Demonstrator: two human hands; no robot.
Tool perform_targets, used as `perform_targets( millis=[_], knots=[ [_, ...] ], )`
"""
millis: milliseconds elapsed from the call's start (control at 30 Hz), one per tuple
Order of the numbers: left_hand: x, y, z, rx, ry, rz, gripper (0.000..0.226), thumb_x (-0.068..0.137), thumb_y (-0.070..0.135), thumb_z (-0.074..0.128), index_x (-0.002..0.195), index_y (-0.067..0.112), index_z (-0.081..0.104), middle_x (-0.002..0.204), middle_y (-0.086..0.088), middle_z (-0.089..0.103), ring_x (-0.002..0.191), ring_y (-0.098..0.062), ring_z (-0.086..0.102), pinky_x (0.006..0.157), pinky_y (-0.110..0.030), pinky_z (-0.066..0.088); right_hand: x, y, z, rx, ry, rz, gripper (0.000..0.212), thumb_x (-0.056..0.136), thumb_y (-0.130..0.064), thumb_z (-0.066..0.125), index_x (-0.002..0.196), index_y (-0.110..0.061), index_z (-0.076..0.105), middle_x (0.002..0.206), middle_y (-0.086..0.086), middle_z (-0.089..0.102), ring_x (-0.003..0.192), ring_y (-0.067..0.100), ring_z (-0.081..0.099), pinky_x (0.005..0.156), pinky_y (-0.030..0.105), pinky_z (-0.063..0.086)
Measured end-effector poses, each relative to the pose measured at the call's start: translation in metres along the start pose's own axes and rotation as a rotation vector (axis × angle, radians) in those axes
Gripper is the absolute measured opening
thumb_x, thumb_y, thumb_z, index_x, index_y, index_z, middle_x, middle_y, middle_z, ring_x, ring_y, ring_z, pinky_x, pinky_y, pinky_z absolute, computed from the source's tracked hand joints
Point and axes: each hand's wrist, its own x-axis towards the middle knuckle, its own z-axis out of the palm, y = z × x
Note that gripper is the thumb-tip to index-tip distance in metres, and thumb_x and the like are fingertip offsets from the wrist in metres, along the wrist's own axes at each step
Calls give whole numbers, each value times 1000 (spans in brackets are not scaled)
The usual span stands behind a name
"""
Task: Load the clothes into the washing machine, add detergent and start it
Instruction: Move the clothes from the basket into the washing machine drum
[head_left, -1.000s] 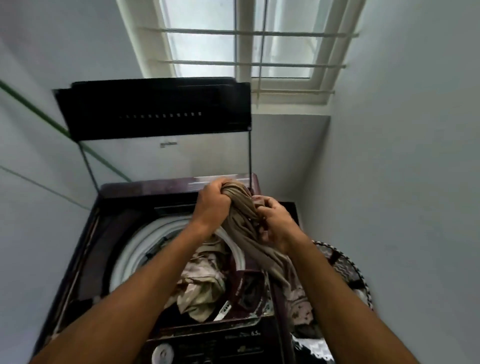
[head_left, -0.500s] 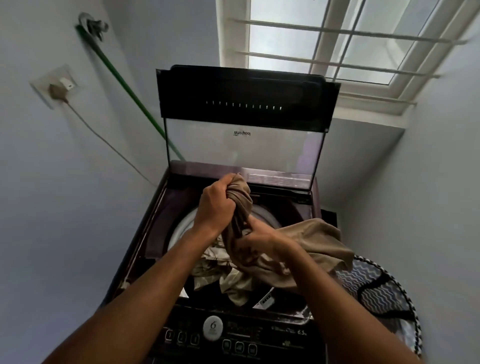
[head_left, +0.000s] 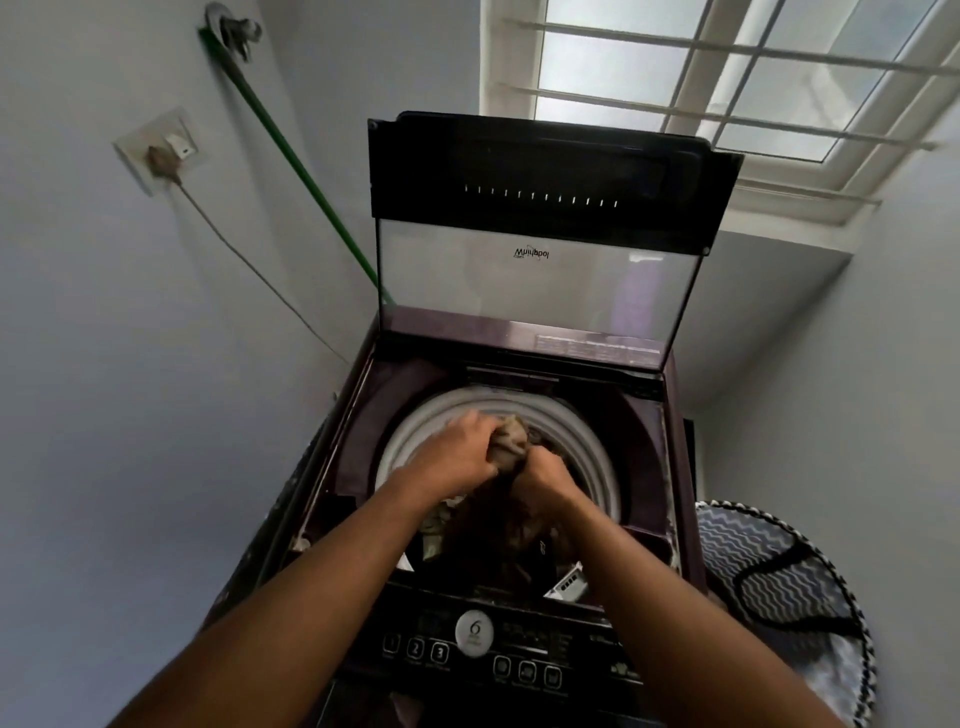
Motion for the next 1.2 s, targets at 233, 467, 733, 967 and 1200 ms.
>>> perform_targets(
  millis=[233,467,733,967,1200],
  knots=[
    [0,-18,27,-52,-90,-5,52,86,26,69,136,24,52,140,-3,48,129,-20,48,105,-34,43,-7,0,-6,48,105,26,18,77,-5,62,92,2,69,87,17,72,84,30,68,67,40,54],
    [16,1,30,-87,-59,74,35,88,23,67,123,23,64,121,-2,63,110,-16,61,95,-31,49,-11,22,-26,138,253,15,12,79,-10,66,87,-14,74,84,6,74,78,19,70,66,34,57],
    [37,91,67,-202,-72,310,28,90,18,62,117,24,68,105,6,68,96,-8,62,85,-22,46,-40,93,-81,179,653,82,15,79,-8,61,86,-11,74,89,6,71,84,19,66,77,24,48],
    [54,172,106,-172,-97,493,25,89,15,64,113,23,69,95,7,59,84,-4,54,79,-17,40,-66,170,-101,220,742,214,16,78,-5,59,88,-8,72,94,10,64,85,22,61,79,26,46],
    [79,229,139,-63,-103,659,21,88,10,61,104,19,73,95,4,63,89,-13,57,84,-27,48,-80,256,-102,371,683,403,11,80,-7,62,86,-8,70,90,9,70,85,23,63,77,28,47]
  ],
)
